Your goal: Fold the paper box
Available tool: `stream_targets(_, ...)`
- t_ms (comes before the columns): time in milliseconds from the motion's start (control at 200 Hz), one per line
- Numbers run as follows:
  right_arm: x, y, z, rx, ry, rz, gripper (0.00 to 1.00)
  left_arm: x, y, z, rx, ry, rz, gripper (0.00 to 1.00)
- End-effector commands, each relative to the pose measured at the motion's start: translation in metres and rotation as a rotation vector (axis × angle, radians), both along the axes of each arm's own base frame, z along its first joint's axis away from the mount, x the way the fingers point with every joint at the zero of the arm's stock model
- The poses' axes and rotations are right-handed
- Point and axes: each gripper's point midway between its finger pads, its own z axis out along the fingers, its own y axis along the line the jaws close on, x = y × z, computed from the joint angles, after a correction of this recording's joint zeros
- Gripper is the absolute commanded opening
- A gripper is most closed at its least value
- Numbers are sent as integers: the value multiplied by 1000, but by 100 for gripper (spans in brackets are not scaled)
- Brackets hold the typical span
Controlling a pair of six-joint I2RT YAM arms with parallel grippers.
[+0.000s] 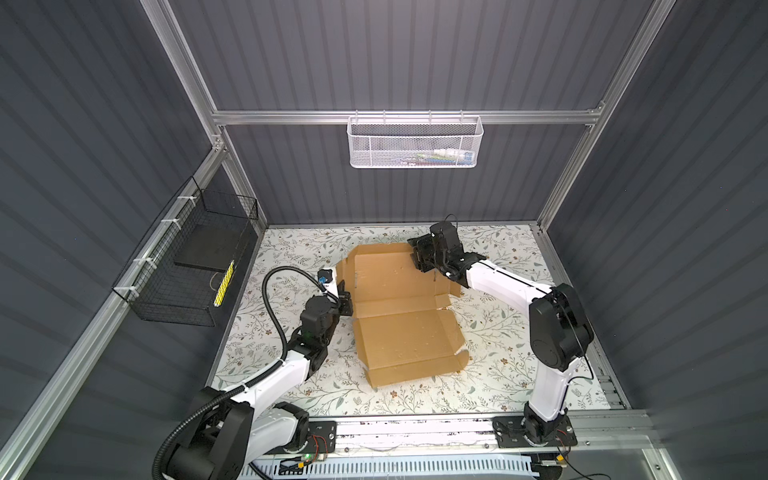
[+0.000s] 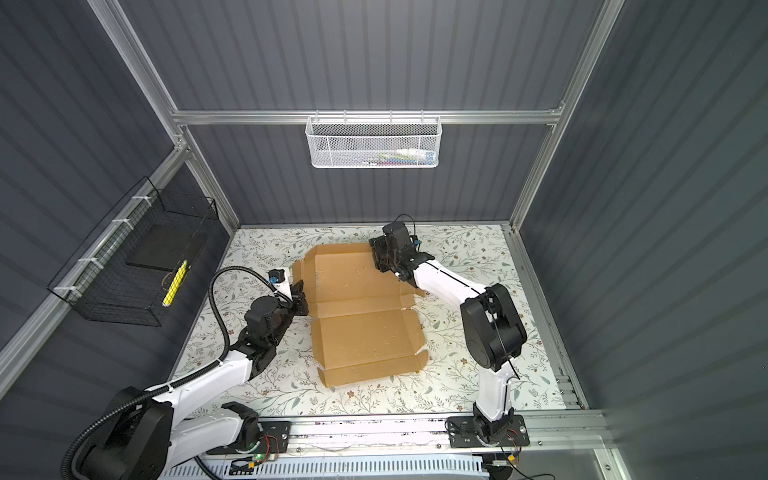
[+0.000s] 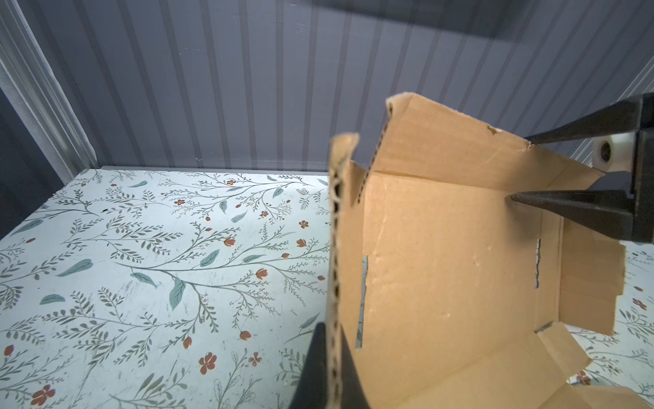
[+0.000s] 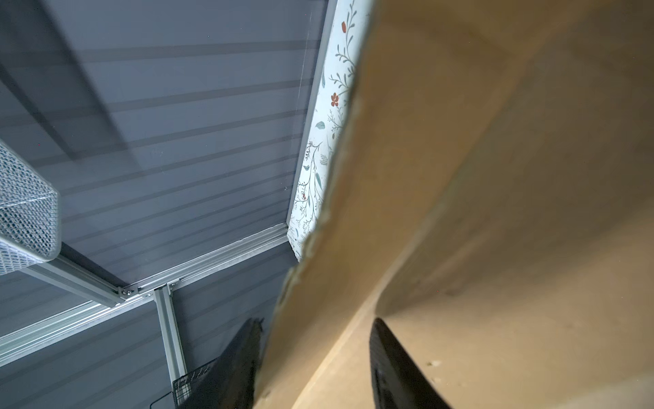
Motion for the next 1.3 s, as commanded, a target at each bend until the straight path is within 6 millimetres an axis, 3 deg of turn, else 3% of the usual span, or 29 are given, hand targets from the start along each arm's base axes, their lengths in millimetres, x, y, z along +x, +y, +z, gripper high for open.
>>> stream_targets(0, -7, -4, -4, 16, 17, -9, 49, 7, 0, 19, -20, -61, 22, 0)
stream_targets(695, 0, 1, -8, 54, 9, -20, 31, -2, -11, 14, -49, -51, -8, 0)
stream_targets(1296, 5, 8, -19, 76, 23, -12, 24, -1, -19, 12, -47, -53, -18, 0)
